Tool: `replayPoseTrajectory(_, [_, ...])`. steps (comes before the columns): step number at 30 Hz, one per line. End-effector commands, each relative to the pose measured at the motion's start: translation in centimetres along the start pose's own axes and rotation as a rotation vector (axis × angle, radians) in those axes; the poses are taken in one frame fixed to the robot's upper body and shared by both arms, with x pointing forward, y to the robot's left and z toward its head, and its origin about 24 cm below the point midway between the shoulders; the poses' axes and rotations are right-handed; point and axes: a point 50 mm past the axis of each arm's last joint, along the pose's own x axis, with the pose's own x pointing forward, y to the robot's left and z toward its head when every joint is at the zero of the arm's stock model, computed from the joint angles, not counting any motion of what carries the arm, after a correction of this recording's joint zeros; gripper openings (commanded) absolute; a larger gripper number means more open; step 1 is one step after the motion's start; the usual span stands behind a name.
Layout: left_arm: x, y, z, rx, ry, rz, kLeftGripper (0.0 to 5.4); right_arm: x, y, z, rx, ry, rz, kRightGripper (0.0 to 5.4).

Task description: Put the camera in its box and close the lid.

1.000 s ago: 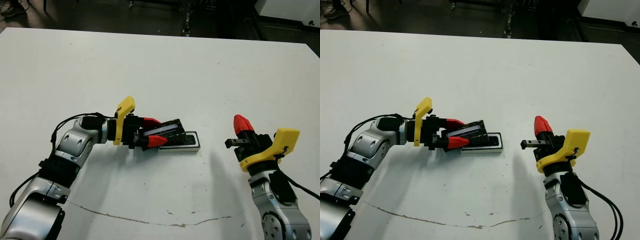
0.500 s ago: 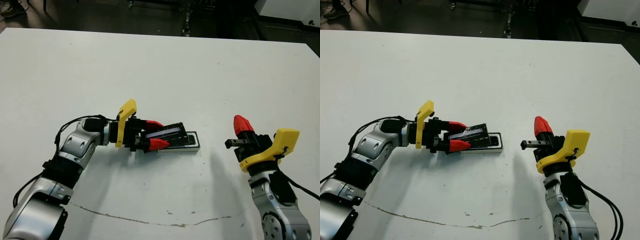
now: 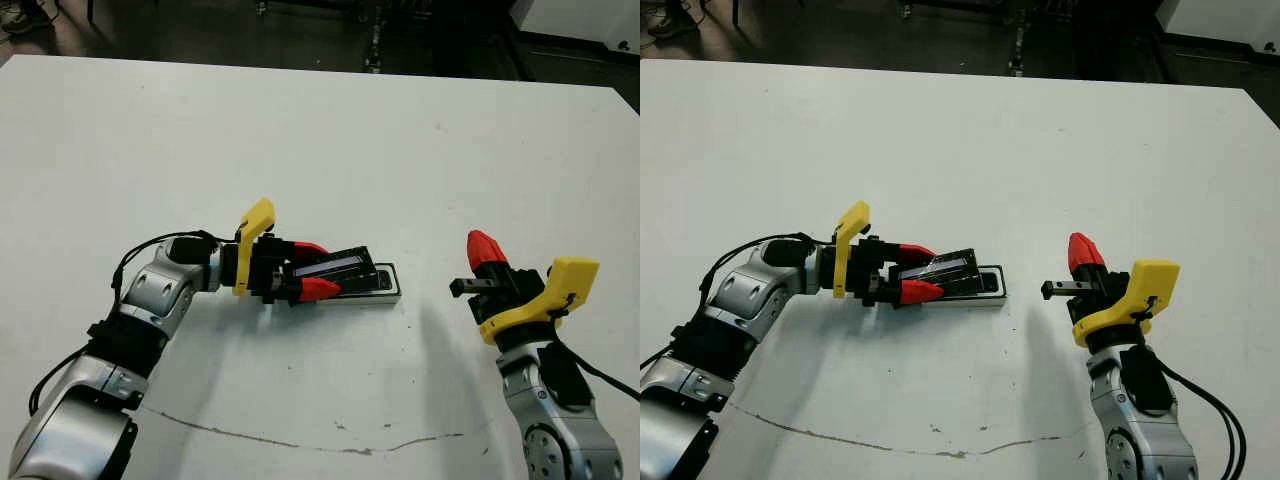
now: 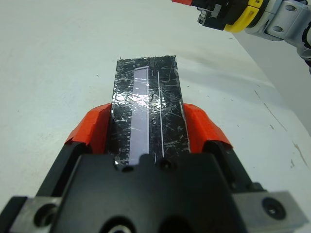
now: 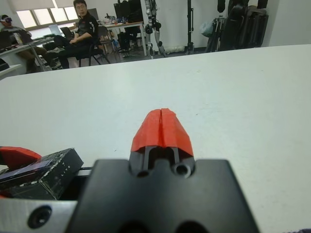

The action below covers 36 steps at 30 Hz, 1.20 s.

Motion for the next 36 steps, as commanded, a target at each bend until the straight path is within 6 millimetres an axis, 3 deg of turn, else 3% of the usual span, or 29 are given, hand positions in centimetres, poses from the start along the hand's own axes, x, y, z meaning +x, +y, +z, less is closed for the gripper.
replayPoseTrajectory(1, [2.1, -1.5, -2.4, -0.066, 0.063, -0.082, 3.17, -0.1, -0.4, -0.2, -0.008, 0.012, -0.013, 0.0])
replayPoseTrajectory(36, [5.6, -2.6, -2.5, -0.034, 0.023, -0.178, 3.17, -0.2, -0.6, 0.0, -0.008, 0.008, -0.018, 0.0])
